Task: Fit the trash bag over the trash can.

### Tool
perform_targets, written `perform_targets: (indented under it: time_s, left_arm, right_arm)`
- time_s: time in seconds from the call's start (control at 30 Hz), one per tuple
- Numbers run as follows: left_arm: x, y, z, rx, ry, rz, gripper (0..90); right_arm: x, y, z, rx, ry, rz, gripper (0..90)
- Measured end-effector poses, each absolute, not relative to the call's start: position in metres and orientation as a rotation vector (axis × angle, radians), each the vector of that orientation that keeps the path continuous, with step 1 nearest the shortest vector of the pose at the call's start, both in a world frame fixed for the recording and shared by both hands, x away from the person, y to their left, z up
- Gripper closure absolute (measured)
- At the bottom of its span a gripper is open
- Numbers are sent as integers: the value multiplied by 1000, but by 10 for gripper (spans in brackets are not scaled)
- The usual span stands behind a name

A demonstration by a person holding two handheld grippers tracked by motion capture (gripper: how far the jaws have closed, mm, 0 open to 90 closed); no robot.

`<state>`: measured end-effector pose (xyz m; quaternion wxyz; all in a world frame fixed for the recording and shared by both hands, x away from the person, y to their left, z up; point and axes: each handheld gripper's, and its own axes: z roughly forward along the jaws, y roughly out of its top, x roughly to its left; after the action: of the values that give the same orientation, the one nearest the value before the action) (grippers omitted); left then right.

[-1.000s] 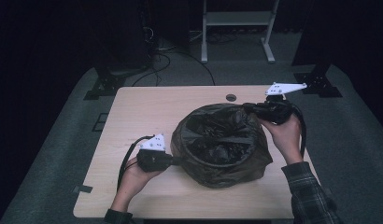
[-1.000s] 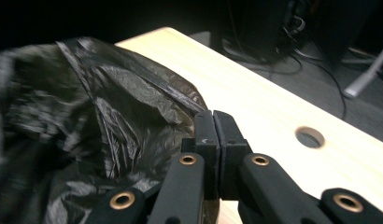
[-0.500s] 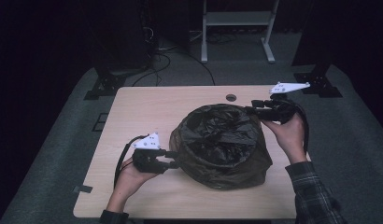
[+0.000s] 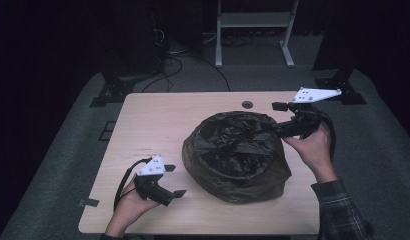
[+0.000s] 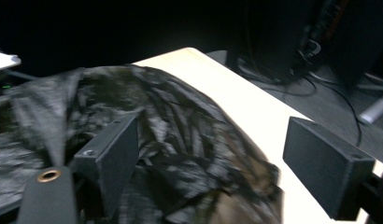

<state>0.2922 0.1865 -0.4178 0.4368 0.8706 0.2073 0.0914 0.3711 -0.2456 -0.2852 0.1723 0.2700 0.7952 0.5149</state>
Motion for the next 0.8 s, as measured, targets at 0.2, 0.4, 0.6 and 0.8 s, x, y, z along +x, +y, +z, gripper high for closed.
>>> perform_targets:
  time_s: [0.2, 0.4, 0.6, 0.8]
  left_arm:
    - [286, 199, -438, 2191, 557, 293, 0]
    - [285, 210, -459, 2227, 601, 272, 0]
    - [289, 213, -472, 2274, 642, 261, 0]
    - [291, 215, -478, 2286, 661, 261, 0]
  right_arm:
    - [363, -232, -279, 678, 2299, 1458, 98]
    - [356, -211, -276, 585, 2393, 1425, 98]
    - [353, -184, -282, 494, 2521, 1299, 98]
    - [355, -163, -297, 466, 2652, 1149, 98]
